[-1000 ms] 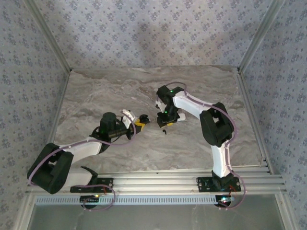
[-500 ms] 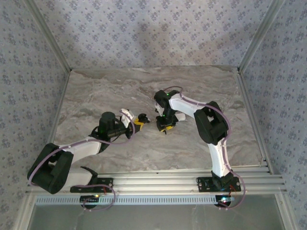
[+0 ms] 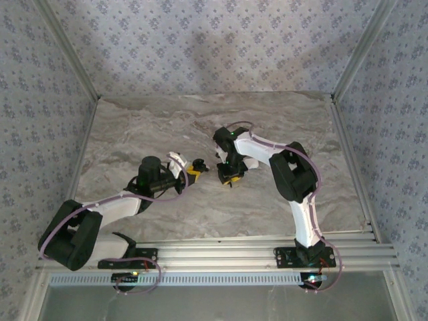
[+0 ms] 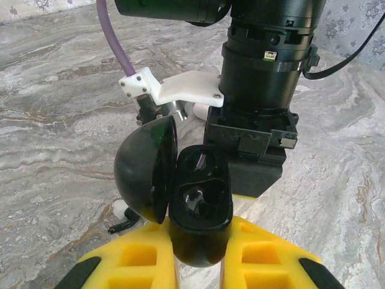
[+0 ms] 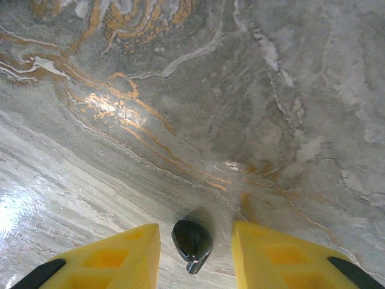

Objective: Insert the wireless bluetooth earbuds into the charging case

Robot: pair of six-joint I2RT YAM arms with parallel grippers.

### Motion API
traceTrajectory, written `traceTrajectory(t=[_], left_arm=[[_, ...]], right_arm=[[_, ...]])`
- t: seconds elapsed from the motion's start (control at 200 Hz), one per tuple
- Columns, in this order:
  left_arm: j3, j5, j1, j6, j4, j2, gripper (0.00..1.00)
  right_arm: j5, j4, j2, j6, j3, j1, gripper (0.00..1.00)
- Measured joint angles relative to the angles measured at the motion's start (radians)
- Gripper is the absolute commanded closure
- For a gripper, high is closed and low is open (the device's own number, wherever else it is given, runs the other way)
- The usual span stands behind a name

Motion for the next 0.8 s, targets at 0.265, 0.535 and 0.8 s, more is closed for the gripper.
traceTrajectory(t=[0.265,0.535,0.8], left_arm=[[0.0,0.001,0.0,-0.004,0.0,0.0,0.83],[0.0,0.004,0.0,-0.007,-0.003,0.0,0.83],[0.001,0.015,0.0,-0.007,-0.022,0.0,0.84]], right_arm=[[0.011,0.002,0.0,0.009,-0.009,0.003,0.69],[0.035,0.016,-0.006,0.034,-0.024,0.004,0.75],[0.051,0.1,-0.068,0.064,-0.109,0.006,0.8]])
